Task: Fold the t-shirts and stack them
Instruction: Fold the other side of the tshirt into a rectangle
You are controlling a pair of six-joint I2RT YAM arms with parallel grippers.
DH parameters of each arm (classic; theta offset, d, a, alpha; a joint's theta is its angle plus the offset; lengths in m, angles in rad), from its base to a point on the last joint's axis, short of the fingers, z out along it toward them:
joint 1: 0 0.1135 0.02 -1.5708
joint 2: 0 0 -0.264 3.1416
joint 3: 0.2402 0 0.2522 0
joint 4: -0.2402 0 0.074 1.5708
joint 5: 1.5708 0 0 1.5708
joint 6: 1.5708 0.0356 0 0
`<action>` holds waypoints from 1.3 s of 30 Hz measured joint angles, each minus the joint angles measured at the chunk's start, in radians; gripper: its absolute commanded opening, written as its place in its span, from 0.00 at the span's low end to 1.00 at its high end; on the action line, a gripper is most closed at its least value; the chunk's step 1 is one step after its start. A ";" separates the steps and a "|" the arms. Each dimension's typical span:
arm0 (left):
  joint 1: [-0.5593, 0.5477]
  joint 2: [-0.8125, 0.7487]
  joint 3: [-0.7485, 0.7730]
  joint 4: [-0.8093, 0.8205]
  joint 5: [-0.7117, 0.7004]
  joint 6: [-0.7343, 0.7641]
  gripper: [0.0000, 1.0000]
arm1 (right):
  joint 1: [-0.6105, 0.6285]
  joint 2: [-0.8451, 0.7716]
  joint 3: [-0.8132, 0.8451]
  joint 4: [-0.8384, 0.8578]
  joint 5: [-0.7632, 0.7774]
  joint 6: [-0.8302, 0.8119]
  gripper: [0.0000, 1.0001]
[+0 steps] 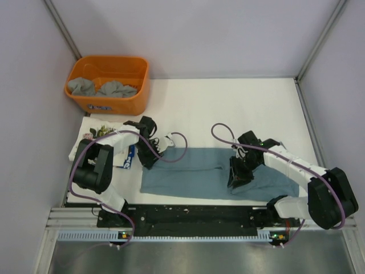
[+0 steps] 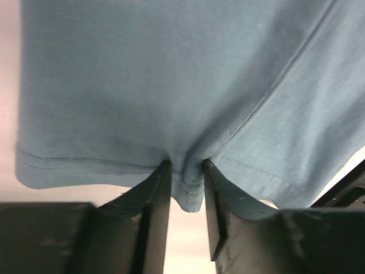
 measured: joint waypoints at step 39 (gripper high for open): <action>0.046 0.089 0.076 0.350 -0.143 -0.189 0.00 | -0.746 0.510 0.399 0.355 0.256 -0.105 0.00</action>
